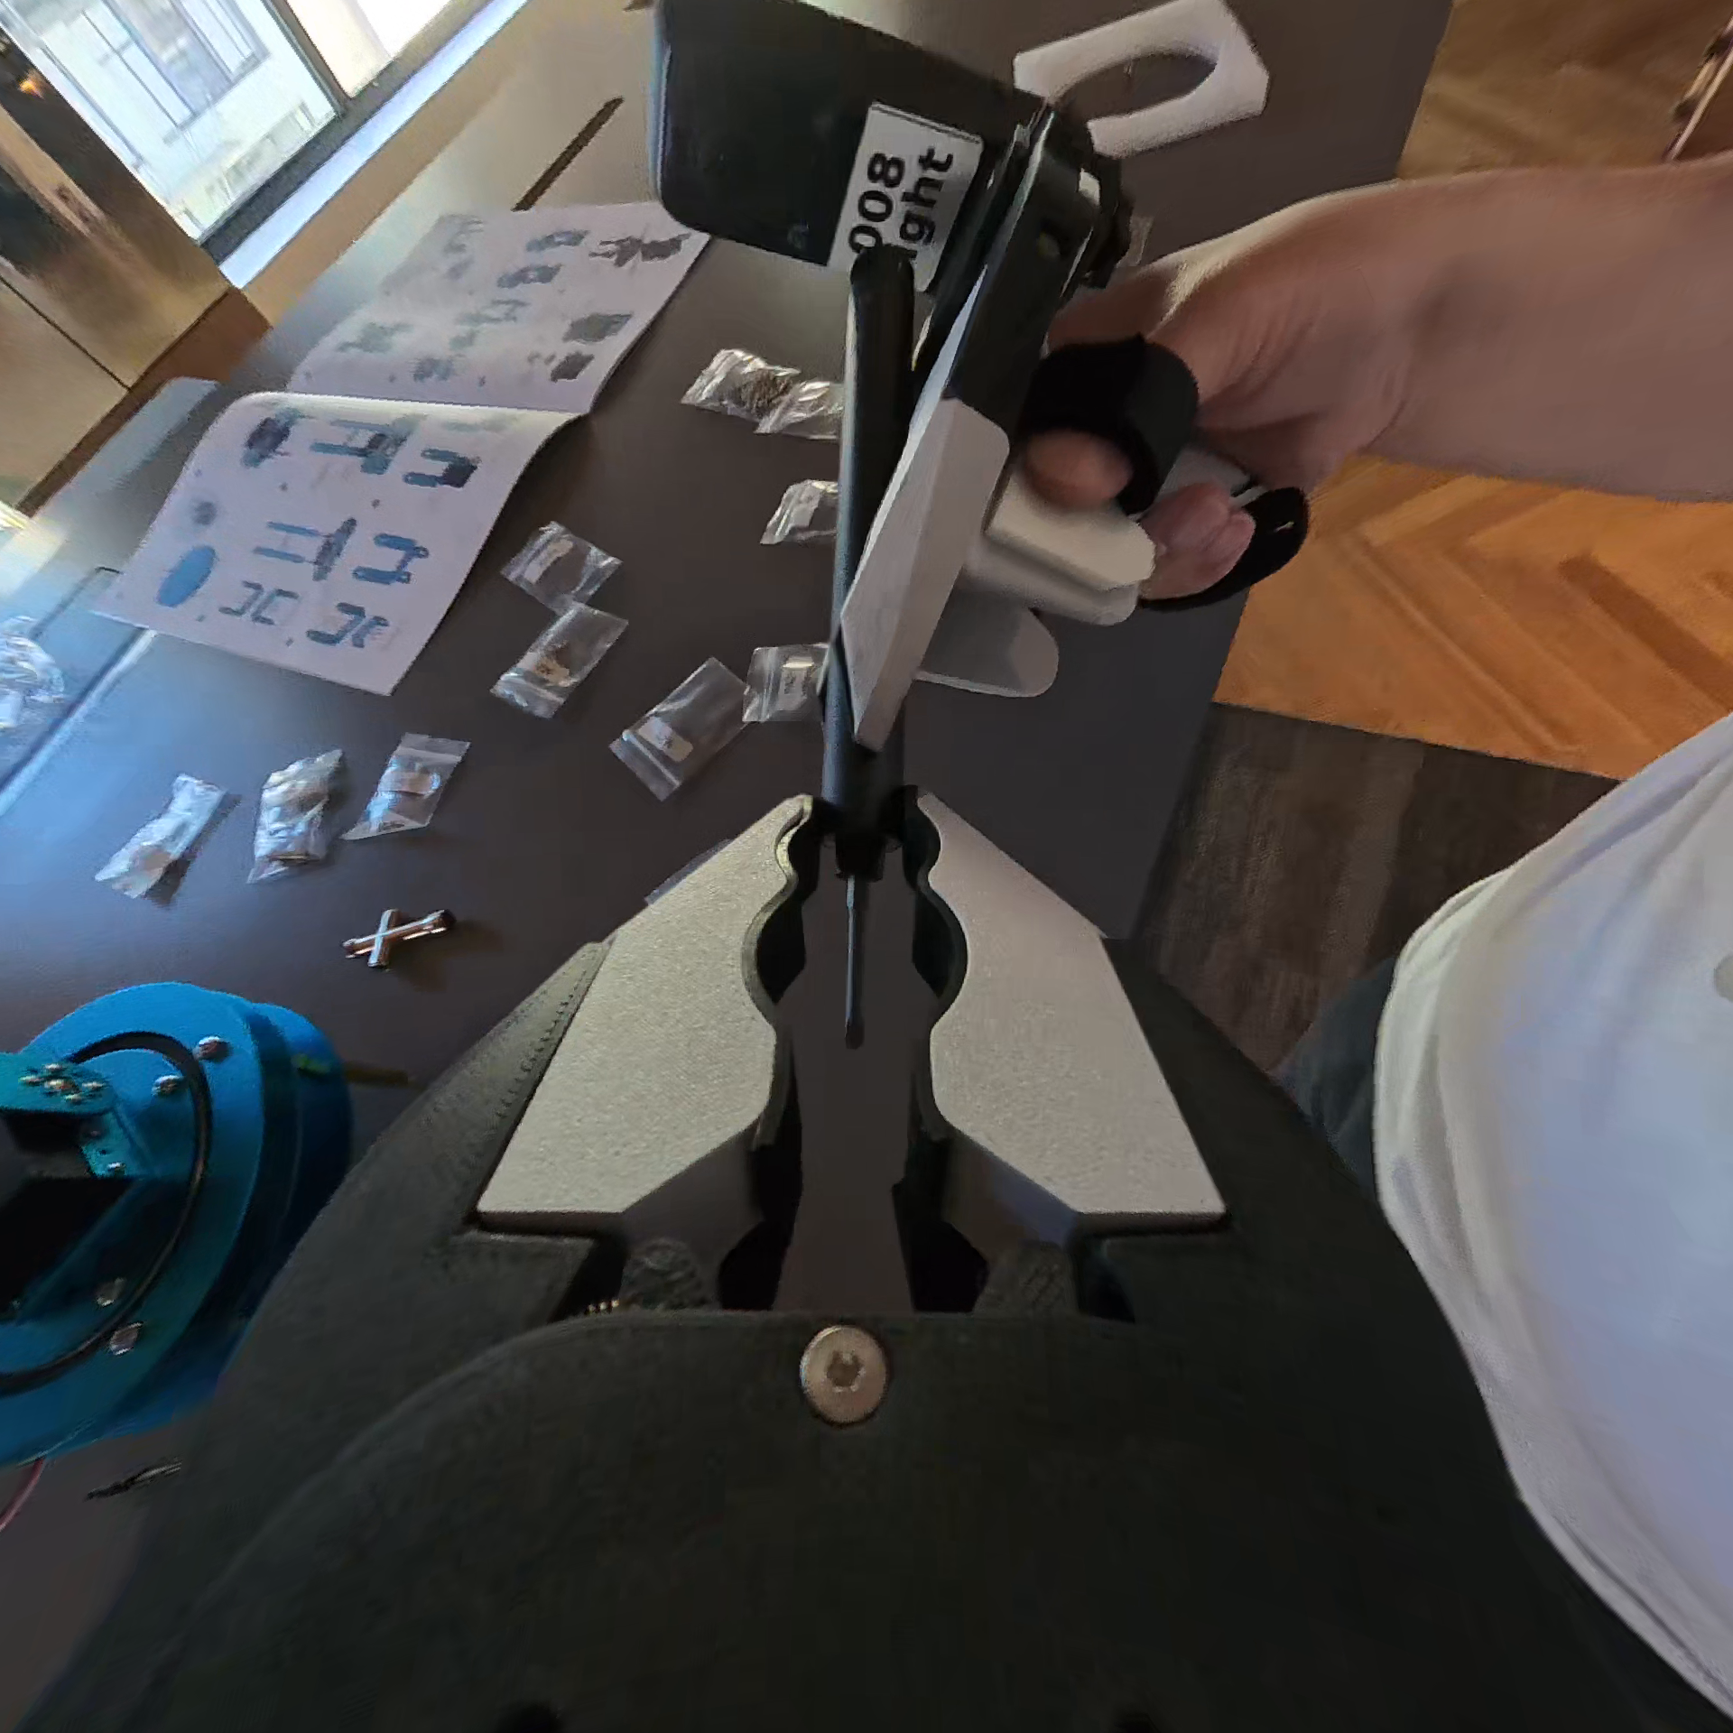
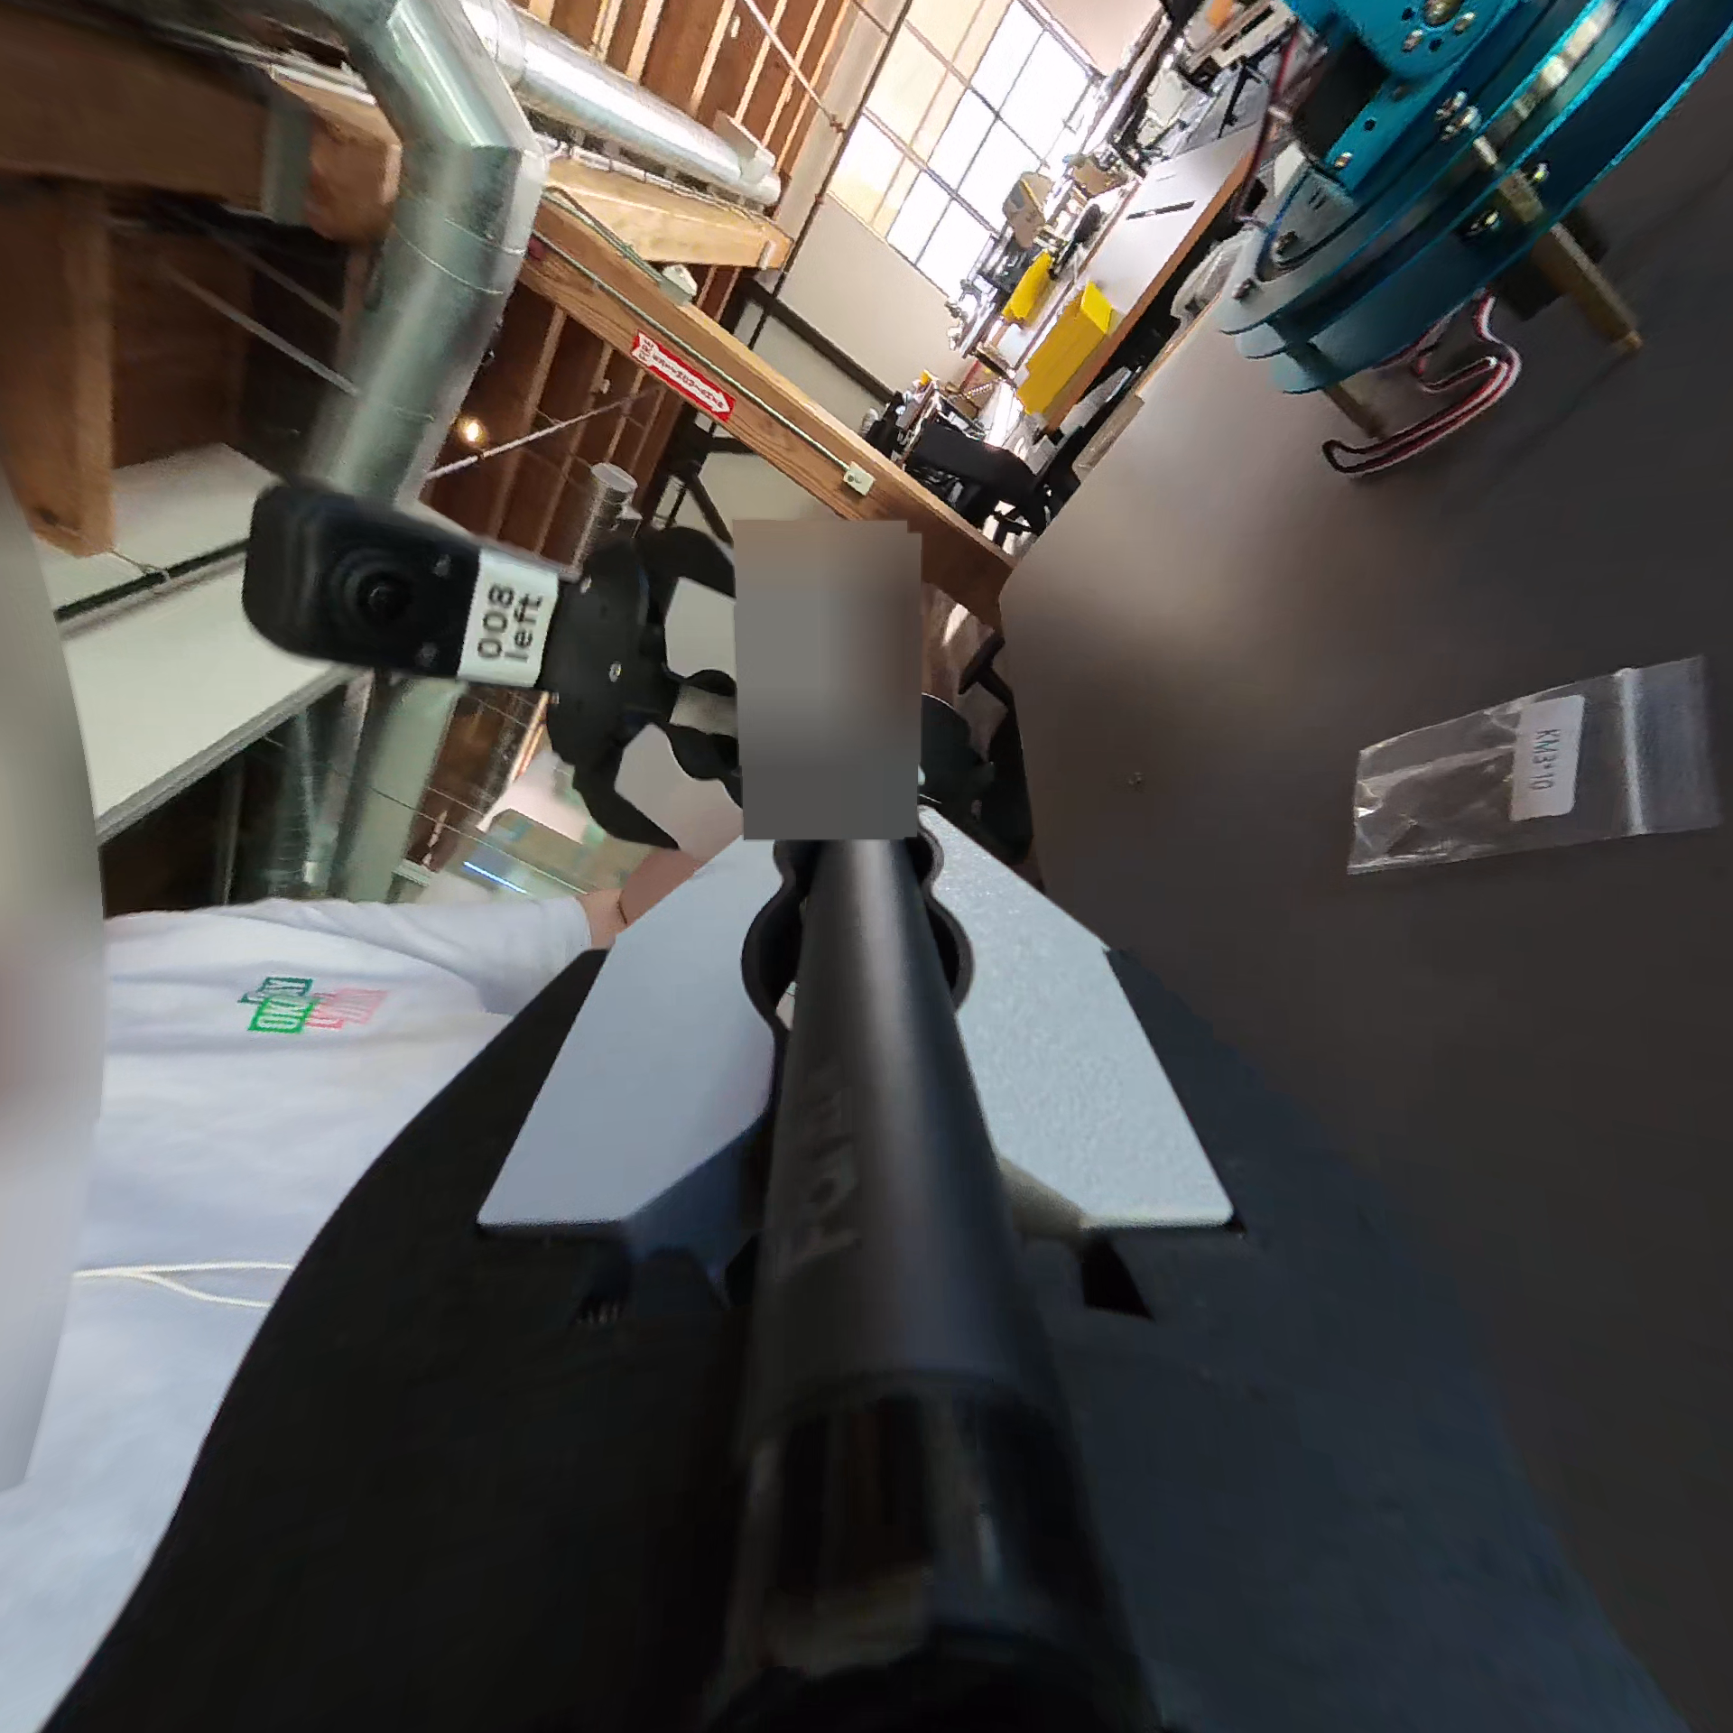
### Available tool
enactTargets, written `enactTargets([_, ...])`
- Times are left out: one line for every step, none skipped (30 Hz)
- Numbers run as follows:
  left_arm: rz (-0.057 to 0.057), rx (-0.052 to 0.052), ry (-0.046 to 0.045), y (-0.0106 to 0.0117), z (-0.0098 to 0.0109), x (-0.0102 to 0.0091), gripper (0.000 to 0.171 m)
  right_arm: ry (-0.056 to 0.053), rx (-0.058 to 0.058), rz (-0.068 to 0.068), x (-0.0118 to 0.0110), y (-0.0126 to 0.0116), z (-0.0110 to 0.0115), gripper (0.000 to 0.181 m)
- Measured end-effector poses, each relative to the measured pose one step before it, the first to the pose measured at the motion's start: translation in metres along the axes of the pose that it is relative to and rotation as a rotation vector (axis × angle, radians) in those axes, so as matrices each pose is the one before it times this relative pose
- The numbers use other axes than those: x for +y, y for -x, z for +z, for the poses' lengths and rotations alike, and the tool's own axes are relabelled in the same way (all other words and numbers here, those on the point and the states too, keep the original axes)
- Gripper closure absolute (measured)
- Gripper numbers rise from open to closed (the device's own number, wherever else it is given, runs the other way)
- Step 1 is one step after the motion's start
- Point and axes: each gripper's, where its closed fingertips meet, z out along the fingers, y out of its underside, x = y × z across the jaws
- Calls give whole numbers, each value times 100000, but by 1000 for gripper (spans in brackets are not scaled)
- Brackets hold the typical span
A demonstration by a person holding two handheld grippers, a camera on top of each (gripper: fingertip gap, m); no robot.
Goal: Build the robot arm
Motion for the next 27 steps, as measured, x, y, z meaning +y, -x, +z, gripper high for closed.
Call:
enactTargets([-4382,3520,-110,-252,-75,-204,155,64,-1048,-3986,-11,450,-176,162])
enactTargets([-6327,4834,-765,-326,-110,-297,156,-820,-2620,-6392,-214,779,-237,154])
enactTargets([-7885,5917,-1519,-380,-159,-386,156,-423,-2215,-8184,-212,765,-307,150])
enactTargets([-8781,7140,-1430,-476,-161,-371,156,-21,-908,-9177,-180,565,-347,151])
enactTargets([-8874,7878,-1331,-573,-152,-356,156,612,152,-9111,-86,390,-347,154])
enactTargets([-8069,7305,-1466,-542,-129,-340,156,440,590,-8557,-96,325,-299,156])
enactTargets([-6434,6437,-766,-518,-70,-208,156,328,325,-7247,-93,315,-269,159])
enactTargets([-4846,5499,478,-479,-4,-6,156,374,-1103,-5202,-44,480,-215,163])
enactTargets([-4292,4706,703,-429,68,32,156,1080,-1412,-3038,95,435,-157,165])
enactTargets([-4639,4490,606,-432,109,53,156,788,-1421,-1171,96,342,-133,165])
enactTargets([-4227,4025,969,-343,176,119,156,176,-1659,329,80,332,-99,166])
enactTargets([-2808,2615,584,-142,157,93,156,-218,-640,1832,65,123,-99,166])
enactTargets([-1318,312,-572,146,90,-56,156,-459,1206,3090,54,-259,-126,165])
enactTargets([560,-1393,-1467,280,8,-166,156,-857,1253,4053,44,-323,-112,165])
enactTargets([2819,-2299,-1249,211,-29,-141,156,-1487,493,5558,-38,-262,-88,165])
enactTargets([4533,-4201,-300,306,-11,-23,156,-2020,1041,7323,-108,-415,-84,165])
enactTargets([5545,-5617,424,334,26,26,151,-2145,1406,7567,-104,-535,-105,165])
enactTargets([6225,-5511,482,194,101,-1,141,-1491,842,7311,-17,-470,-96,165])
enactTargets([6457,-6003,446,248,115,-32,139,-1344,-344,6847,-13,-279,-77,166])
enactTargets([6142,-6483,827,373,124,18,141,-762,-1268,5669,23,-89,-31,166])
enactTargets([5280,-5694,781,380,119,24,147,168,-1355,4251,107,4,10,165])
enactTargets([3753,-4189,394,317,89,-20,156,-403,-239,3730,-7,-105,-29,165])
enactTargets([1421,-1888,83,168,66,-28,155,-882,326,2230,-120,-131,-55,165])
enactTargets([-1343,518,-308,35,18,-69,155,-207,-224,287,-66,9,-36,165])
enactTargets([-3933,2629,-813,-94,-23,-104,155,230,-947,-2191,-49,181,-18,166])
enactTargets([-6391,4445,-1193,-198,-92,-141,156,654,-1771,-5237,13,405,-6,165])
enactTargets([-8363,6148,-1565,-320,-162,-192,156,76,-1434,-6677,-100,479,-18,160])
